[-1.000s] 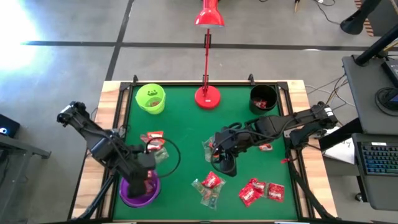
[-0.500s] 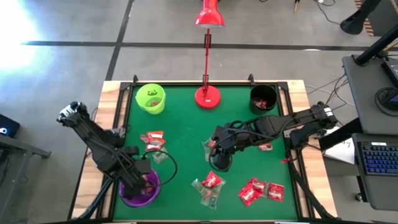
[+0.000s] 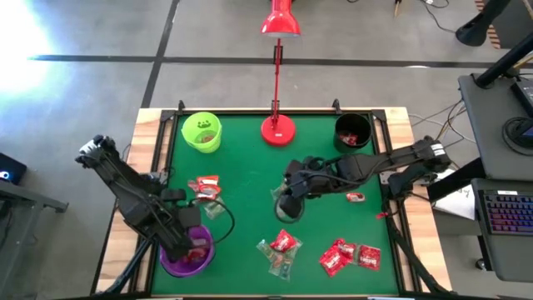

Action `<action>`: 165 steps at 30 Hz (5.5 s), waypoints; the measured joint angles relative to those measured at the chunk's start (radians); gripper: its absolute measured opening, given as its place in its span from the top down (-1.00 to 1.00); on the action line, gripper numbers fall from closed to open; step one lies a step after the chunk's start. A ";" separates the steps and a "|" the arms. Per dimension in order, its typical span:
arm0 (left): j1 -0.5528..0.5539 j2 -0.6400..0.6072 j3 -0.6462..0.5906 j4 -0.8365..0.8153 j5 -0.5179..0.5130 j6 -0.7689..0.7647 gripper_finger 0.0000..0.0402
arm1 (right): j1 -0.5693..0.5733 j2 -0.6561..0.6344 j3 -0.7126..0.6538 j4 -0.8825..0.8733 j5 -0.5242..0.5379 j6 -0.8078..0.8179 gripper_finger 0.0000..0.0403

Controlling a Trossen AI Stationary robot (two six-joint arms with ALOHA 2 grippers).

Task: Sort candy
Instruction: Put the red candy into the black bucket

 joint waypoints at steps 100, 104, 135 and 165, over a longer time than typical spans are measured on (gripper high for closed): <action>-0.001 -0.161 0.082 -0.093 -0.410 -0.105 0.47 | 0.169 0.536 -0.033 0.190 -0.292 -0.510 0.29; -0.001 -0.161 0.082 -0.093 -0.394 -0.104 0.47 | 0.168 0.542 -0.034 0.189 -0.298 -0.469 0.54; 0.003 -0.162 0.082 -0.108 -0.674 0.046 0.47 | -0.014 0.016 -0.039 -0.191 0.115 0.042 0.94; 0.640 -0.384 0.082 -0.070 -1.149 0.165 0.47 | -0.805 -0.095 -0.039 -0.316 0.135 -0.457 0.94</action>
